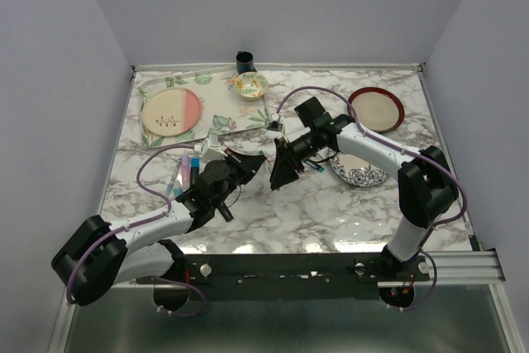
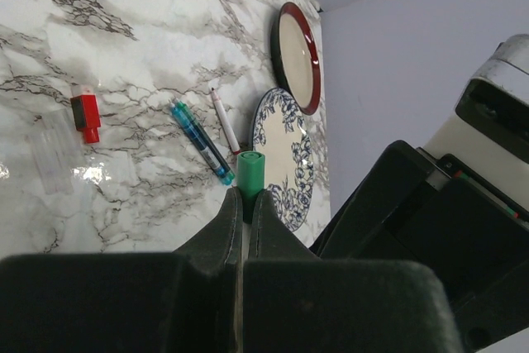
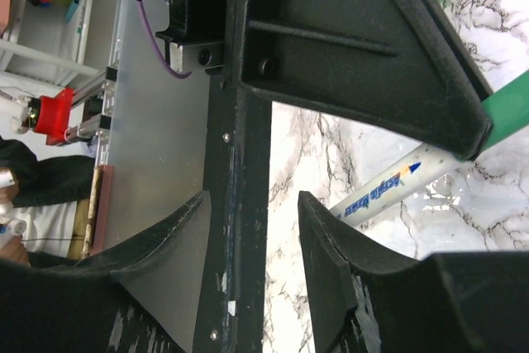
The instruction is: Open the pen caps
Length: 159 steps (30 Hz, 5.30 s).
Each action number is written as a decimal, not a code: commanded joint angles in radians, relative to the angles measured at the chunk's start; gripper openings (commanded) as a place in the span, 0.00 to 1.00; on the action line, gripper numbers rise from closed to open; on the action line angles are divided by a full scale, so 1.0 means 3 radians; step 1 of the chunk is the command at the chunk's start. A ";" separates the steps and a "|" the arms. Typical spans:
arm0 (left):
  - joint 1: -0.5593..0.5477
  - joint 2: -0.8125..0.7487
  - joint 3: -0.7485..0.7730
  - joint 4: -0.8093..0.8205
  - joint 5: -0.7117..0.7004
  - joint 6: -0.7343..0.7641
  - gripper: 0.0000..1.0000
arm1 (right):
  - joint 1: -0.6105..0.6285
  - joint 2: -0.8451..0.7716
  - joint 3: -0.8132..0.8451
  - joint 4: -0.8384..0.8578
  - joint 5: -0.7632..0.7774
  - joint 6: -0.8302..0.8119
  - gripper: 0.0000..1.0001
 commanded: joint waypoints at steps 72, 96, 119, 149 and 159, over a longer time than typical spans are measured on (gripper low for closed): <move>0.0223 -0.0488 0.0055 -0.0337 -0.0179 0.0354 0.00 | 0.0060 0.0122 0.0062 -0.0163 0.0532 -0.0100 0.01; 0.1164 -0.0051 -0.0432 -0.0241 0.0572 0.0430 0.00 | 0.0009 0.0316 -0.0025 -0.0240 0.3169 -0.0387 0.01; 0.0822 0.1678 0.0315 -0.0342 0.1038 0.0389 0.17 | -0.0052 0.0450 0.0011 -0.0194 0.3835 -0.0402 0.40; 0.0796 -0.0550 0.0152 -0.2109 0.0123 0.1074 0.74 | -0.0093 -0.0742 -0.0189 -0.0255 0.1448 -0.0847 0.45; 0.0766 -0.0408 0.0428 -0.3681 0.0015 0.0522 0.73 | -0.0093 -0.0732 -0.0194 -0.0230 0.1468 -0.0801 0.45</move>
